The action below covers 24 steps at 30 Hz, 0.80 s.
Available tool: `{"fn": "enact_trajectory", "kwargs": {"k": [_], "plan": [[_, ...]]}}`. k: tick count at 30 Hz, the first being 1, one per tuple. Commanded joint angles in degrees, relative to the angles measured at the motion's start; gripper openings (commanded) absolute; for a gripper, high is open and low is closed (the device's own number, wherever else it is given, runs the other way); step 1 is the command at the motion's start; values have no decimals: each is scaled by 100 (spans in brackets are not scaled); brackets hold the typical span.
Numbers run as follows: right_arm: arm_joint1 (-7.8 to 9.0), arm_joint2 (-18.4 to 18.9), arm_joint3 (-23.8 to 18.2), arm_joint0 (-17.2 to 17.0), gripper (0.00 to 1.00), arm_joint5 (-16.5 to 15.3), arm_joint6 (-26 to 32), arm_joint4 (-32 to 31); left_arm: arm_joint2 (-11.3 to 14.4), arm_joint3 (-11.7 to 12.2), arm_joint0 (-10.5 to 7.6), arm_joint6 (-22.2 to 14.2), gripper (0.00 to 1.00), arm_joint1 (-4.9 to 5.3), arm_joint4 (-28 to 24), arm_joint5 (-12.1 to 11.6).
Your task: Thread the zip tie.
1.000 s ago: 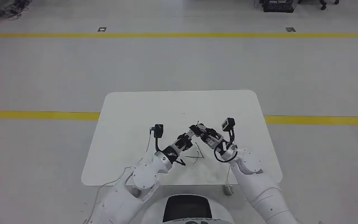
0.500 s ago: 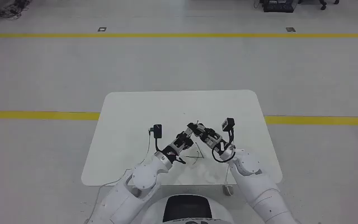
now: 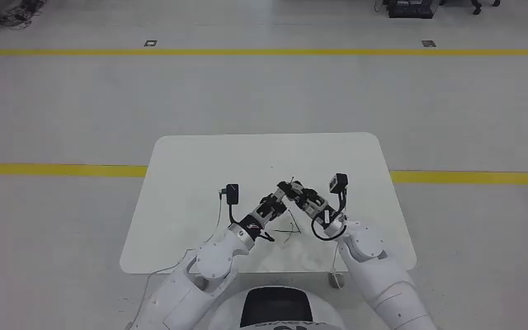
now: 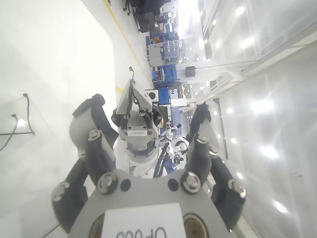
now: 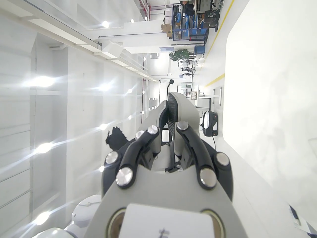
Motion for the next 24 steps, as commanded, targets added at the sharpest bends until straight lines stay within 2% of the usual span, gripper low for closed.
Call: {"fn": "enact_trajectory", "kwargs": {"k": [1,12,19,24], "plan": [[8,10,-33,-28,0,1,-7,-42,1,3,6,-8,48,2,22,10],[48,54,-206,-145,0,1,-33,-112,-1,7,34,-22,38,11,94,42],[59,33,-173,-153,0,1,-80,-157,-12,26,58,-6,26,12,57,20],[65,0,-136,-130,0,5,-105,-170,-39,26,72,-10,24,15,6,12]]}}
